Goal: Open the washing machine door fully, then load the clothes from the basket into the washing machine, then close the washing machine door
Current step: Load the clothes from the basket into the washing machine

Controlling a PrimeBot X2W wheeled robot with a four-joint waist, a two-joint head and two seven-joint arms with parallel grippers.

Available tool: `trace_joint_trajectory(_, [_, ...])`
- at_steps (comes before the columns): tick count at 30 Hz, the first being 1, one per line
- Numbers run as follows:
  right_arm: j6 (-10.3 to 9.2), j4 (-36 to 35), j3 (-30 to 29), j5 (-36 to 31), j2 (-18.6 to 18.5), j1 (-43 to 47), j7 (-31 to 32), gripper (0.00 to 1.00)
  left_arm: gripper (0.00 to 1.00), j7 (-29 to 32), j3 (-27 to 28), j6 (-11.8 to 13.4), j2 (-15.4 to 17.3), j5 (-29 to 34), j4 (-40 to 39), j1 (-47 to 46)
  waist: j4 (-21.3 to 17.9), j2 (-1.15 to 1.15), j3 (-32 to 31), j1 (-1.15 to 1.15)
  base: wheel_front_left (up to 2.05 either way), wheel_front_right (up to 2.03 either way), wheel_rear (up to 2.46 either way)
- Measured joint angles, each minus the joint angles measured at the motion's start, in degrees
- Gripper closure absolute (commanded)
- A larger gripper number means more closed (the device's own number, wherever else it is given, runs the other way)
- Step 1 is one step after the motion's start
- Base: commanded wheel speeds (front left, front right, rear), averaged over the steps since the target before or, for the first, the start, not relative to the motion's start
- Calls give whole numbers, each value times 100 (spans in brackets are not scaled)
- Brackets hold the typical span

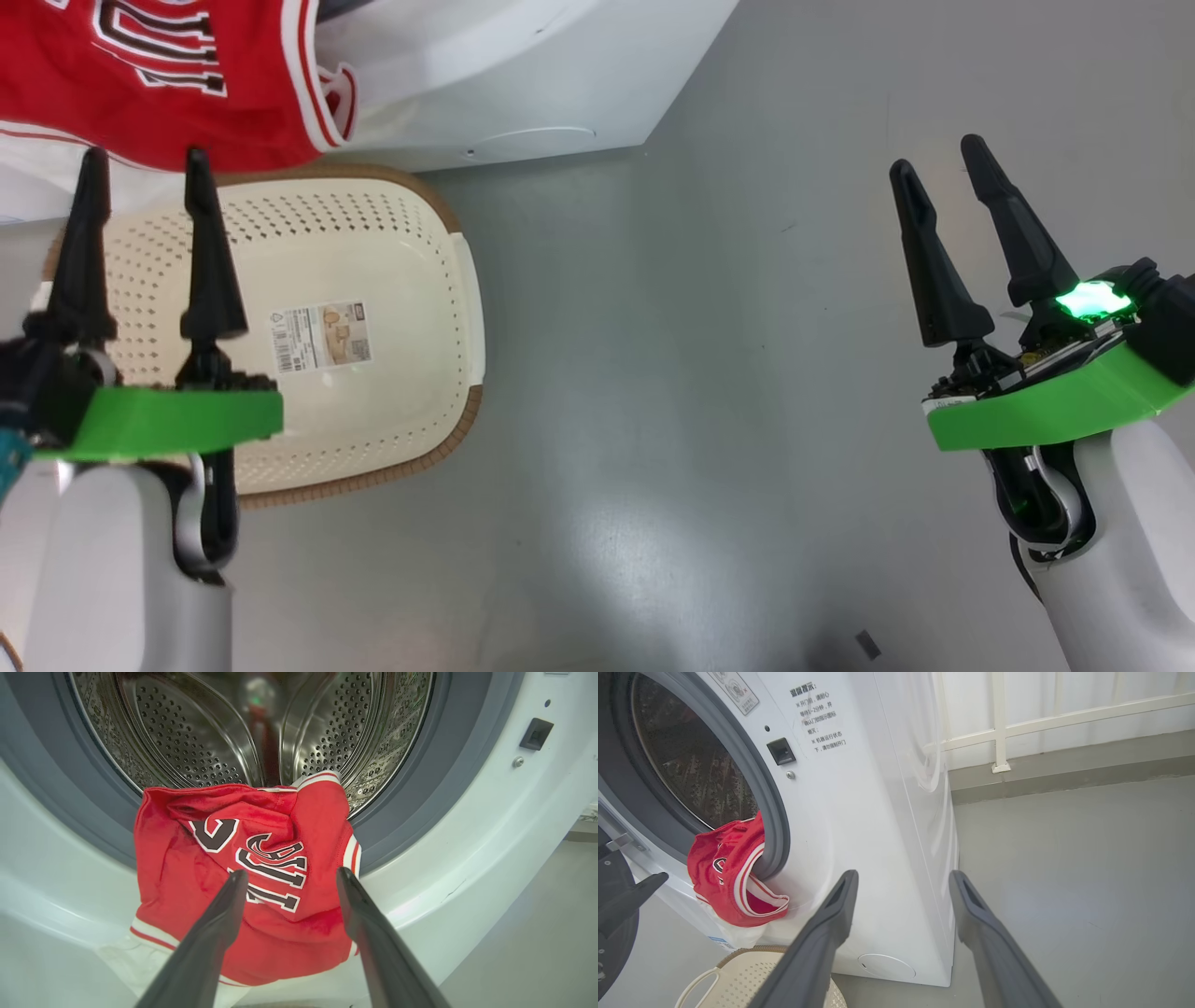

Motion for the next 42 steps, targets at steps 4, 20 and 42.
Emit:
trace_joint_trajectory(4, [0, -23, -27, 0, -19, 1, 0, 0, 0, 0, 76, -1, -119, -88, -253, 297, 56, 0, -13, 0, 0, 0, 0])
trace_joint_trajectory(20, [0, -92, -115, -1, -92, 12, 0, 0, 0, 0, 166, 1, -253, -65, -343, 855, 167, 0, 13, 0, 0, 0, 0])
trace_joint_trajectory(42, [0, -88, -18, -1, -88, 21, 0, 0, 0, 1, 486, -73, -11, -114, 1887, -428, 40, 0, 97, 0, 0, 0, 0])
